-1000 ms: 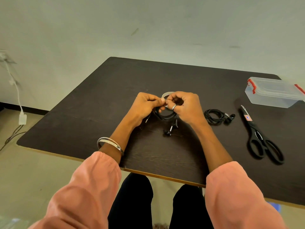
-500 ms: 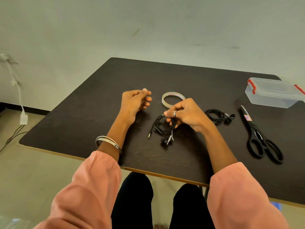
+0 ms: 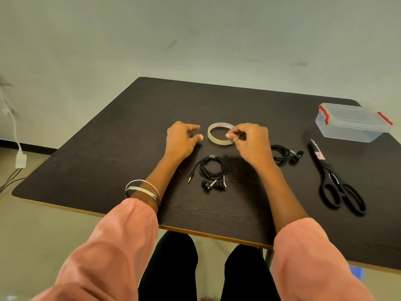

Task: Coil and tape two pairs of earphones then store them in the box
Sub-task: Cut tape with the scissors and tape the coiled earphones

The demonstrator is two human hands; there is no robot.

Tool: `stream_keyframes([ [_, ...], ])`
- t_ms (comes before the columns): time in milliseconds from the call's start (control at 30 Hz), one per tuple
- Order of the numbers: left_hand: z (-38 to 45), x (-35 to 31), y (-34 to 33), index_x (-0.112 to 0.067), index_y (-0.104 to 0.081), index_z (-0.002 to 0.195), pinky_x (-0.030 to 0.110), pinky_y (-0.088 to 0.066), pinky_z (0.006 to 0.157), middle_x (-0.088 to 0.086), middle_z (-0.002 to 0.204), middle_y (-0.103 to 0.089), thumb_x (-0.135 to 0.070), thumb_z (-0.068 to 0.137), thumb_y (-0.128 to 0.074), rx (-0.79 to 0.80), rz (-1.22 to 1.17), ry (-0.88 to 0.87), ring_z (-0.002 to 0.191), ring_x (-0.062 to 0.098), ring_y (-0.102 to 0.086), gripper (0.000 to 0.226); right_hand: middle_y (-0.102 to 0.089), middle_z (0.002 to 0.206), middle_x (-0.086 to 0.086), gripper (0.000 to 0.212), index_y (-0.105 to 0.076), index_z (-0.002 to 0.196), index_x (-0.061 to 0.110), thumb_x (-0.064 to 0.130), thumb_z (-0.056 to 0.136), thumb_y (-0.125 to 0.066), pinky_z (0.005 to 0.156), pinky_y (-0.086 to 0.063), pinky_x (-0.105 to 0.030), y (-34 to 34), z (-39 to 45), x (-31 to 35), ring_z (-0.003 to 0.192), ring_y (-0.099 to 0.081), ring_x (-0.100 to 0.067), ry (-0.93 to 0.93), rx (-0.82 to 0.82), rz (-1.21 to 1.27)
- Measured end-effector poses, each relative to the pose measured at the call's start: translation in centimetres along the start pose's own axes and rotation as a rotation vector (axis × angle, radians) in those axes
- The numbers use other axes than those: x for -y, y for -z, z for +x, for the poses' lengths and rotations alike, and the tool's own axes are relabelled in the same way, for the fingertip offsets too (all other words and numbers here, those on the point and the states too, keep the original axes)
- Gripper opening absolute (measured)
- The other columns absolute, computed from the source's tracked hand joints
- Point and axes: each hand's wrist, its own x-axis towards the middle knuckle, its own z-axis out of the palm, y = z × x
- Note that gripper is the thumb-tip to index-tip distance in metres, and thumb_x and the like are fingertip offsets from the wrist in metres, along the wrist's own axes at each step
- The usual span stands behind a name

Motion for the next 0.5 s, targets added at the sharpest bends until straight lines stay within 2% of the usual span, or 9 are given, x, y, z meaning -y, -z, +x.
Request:
stream_keyframes([
  [100,0.3,-0.2,0.0,-0.024,-0.071,0.114,0.028,-0.048,0.091,-0.002,0.116,-0.068,-0.028,0.084,-0.072,0.059,0.103,-0.02,0.106,0.013,-0.062,0.031,-0.07,0.101,-0.009,0.025,-0.071,0.107,0.008,0.021,0.086,-0.07,0.089,-0.049,-0.036,-1.5,1.5,0.1,0.092,-0.062,-0.021,0.049,0.129,-0.122],
  [167,0.4,-0.5,0.0,-0.026,-0.073,0.108,0.027,-0.047,0.084,-0.005,0.113,-0.067,-0.03,0.084,-0.071,0.072,0.173,-0.057,0.106,0.012,-0.06,0.024,-0.068,0.109,-0.008,0.029,-0.068,0.111,0.012,0.028,0.087,-0.068,0.091,-0.043,-0.037,-2.6,2.1,-0.1,0.107,-0.056,-0.027,0.098,0.222,-0.288],
  [267,0.5,-0.6,0.0,-0.028,-0.075,0.098,0.027,-0.044,0.078,-0.004,0.109,-0.064,-0.031,0.085,-0.07,0.04,0.195,-0.064,0.098,0.009,-0.056,0.014,-0.066,0.106,-0.003,0.02,-0.069,0.106,0.017,0.029,0.091,-0.063,0.082,-0.031,-0.033,-3.2,2.1,-0.5,0.107,-0.051,-0.026,0.145,0.229,-0.39],
  [367,0.6,-0.7,-0.1,-0.026,-0.075,0.093,0.026,-0.043,0.073,-0.004,0.106,-0.066,-0.031,0.087,-0.068,0.027,0.187,-0.035,0.088,0.005,-0.05,0.01,-0.066,0.105,0.0,0.013,-0.07,0.101,0.02,0.023,0.091,-0.063,0.088,-0.032,-0.036,-3.0,1.8,-0.8,0.105,-0.051,-0.023,0.141,0.199,-0.345],
  [500,0.7,-0.8,0.0,-0.024,-0.073,0.092,0.028,-0.043,0.075,-0.007,0.101,-0.063,-0.03,0.089,-0.065,0.037,0.153,0.015,0.087,0.007,-0.05,0.011,-0.065,0.103,0.001,0.01,-0.069,0.095,0.016,0.012,0.091,-0.061,0.093,-0.032,-0.038,-2.6,1.6,-0.9,0.105,-0.051,-0.023,0.106,0.218,-0.309],
])
